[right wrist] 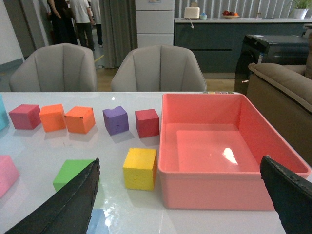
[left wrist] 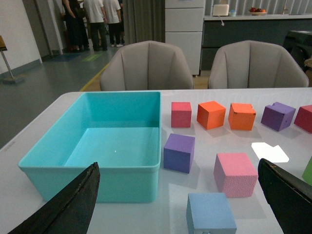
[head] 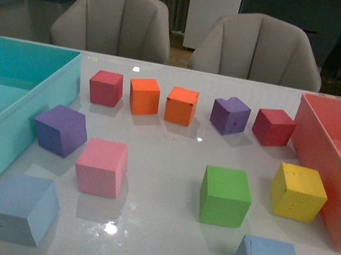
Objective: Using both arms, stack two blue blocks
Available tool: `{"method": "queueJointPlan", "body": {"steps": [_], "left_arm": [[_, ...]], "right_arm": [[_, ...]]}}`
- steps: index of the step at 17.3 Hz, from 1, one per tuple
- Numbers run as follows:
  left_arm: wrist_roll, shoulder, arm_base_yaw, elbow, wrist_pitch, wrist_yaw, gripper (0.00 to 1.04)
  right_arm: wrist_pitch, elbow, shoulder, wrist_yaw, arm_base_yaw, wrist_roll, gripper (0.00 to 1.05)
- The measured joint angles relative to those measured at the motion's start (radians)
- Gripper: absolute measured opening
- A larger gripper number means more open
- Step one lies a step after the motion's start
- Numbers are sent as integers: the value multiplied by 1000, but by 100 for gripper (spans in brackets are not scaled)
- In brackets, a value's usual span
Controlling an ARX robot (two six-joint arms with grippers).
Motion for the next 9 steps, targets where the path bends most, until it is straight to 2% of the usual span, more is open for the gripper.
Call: {"method": "queueJointPlan", "body": {"steps": [9], "left_arm": [[0,0,0,0,0,0,98]], "right_arm": [[0,0,0,0,0,0,98]]}}
